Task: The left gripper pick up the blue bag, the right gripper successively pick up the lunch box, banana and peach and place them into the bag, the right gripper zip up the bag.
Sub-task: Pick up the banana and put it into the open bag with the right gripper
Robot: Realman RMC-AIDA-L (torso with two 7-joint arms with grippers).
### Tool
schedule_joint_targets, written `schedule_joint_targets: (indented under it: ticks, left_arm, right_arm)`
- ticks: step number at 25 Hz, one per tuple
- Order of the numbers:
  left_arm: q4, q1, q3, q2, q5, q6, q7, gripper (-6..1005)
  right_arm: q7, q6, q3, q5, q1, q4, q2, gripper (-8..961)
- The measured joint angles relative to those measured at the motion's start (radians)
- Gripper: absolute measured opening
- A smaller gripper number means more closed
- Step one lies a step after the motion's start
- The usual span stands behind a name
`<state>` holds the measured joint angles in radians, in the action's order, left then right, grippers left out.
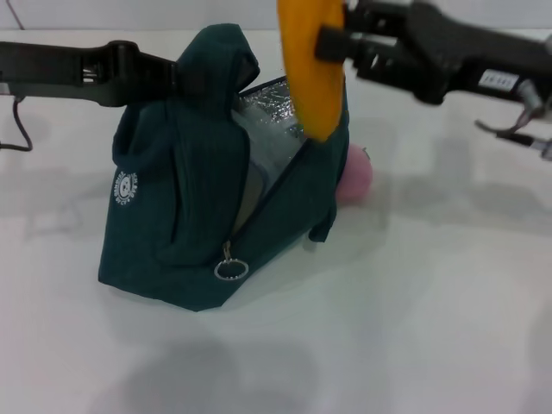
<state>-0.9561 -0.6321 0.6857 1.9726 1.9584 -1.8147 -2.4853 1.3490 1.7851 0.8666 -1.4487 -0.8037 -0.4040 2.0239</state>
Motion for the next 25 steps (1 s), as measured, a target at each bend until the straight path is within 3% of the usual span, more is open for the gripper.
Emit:
schedule_joint_targets:
  ticks: [14, 25]
  left_arm:
    - [0.016, 0.0, 0.004, 0.0, 0.002, -0.001, 0.005, 41]
    - [0.016, -0.005, 0.005, 0.004, 0.004, 0.0, 0.009, 41]
  right_arm:
    - [-0.281, -0.041, 0.07, 0.131, -0.065, 0.318, 0.004, 413]
    - [-0.33, -0.108, 0.097, 0.113, -0.098, 0.397, 0.004, 412]
